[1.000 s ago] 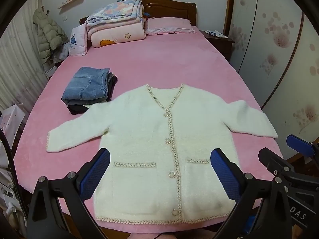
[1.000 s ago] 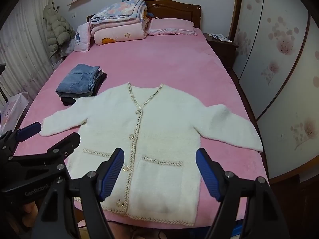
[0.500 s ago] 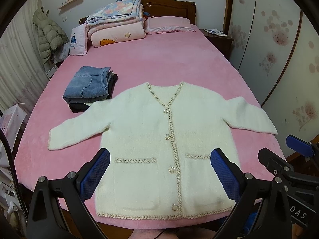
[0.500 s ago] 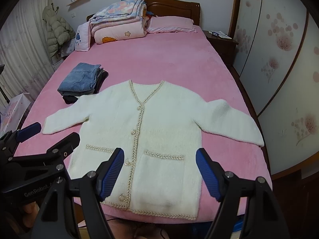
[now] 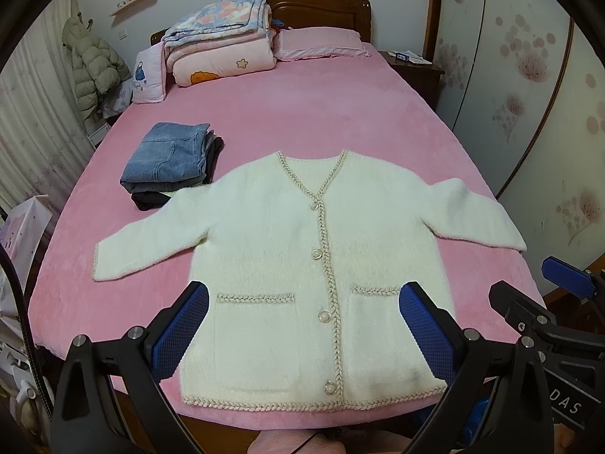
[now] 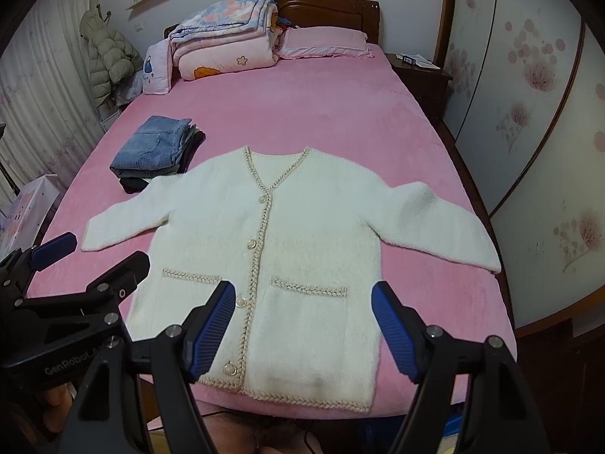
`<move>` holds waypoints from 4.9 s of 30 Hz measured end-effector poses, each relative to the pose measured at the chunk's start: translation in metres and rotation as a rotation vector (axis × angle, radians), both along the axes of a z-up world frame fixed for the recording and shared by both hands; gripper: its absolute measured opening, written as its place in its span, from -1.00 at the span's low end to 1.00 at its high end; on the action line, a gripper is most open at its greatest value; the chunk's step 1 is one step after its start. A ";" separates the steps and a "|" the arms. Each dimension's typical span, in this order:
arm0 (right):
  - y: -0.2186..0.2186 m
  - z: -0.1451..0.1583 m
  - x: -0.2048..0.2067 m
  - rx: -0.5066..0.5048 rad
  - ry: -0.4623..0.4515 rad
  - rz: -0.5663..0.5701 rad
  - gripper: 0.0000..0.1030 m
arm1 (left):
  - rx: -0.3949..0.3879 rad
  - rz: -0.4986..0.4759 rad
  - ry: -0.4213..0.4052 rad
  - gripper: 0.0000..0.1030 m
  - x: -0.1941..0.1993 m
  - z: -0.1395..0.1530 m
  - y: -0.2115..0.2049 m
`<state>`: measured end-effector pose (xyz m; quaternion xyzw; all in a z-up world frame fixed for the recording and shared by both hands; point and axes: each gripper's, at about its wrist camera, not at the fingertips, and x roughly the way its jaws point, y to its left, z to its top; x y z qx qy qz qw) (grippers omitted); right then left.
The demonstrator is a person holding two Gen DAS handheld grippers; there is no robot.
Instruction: Fold large clothes
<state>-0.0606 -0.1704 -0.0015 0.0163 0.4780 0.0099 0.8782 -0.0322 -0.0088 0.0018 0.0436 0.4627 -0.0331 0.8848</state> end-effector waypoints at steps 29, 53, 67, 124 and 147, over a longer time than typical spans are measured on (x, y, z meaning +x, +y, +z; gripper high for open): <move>0.043 0.016 -0.012 -0.001 -0.014 -0.182 0.45 | -0.105 -0.188 -0.142 0.95 0.006 0.040 0.062; -0.164 0.002 -0.008 0.117 -0.118 -0.492 0.45 | -0.167 -0.337 -0.183 0.95 0.086 0.030 -0.110; -0.390 -0.159 0.070 0.327 -0.039 -0.659 0.41 | -0.035 -0.339 -0.096 0.95 0.209 -0.117 -0.336; -0.025 -0.264 0.155 0.210 0.223 -0.013 -0.49 | -0.615 -0.065 0.417 0.24 0.218 -0.281 -0.020; -0.099 -0.260 0.153 0.196 0.209 -0.232 -0.41 | -0.598 -0.037 0.157 -0.75 0.263 -0.182 -0.026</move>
